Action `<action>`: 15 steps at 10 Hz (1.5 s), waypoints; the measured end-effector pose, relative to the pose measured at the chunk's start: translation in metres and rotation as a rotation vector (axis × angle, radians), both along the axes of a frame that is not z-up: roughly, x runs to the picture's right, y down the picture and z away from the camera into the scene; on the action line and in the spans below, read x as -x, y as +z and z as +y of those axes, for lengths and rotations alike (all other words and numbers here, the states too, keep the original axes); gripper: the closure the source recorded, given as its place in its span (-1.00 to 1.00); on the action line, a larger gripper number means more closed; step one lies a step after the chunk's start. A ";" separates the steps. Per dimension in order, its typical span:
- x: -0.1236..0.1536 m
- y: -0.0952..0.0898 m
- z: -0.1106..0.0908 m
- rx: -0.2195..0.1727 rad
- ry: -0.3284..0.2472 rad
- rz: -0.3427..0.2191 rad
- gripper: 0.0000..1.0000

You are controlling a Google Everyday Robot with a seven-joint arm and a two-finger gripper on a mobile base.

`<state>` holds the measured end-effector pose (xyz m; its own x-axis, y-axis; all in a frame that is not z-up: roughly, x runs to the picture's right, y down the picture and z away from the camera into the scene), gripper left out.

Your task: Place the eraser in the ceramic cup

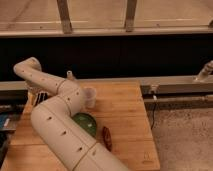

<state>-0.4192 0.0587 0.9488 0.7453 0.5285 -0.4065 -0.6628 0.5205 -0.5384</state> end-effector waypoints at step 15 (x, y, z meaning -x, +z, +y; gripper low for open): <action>-0.001 -0.016 0.027 0.099 -0.077 -0.058 0.17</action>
<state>-0.4182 0.0861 0.9333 0.8058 0.4281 -0.4091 -0.5893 0.5114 -0.6255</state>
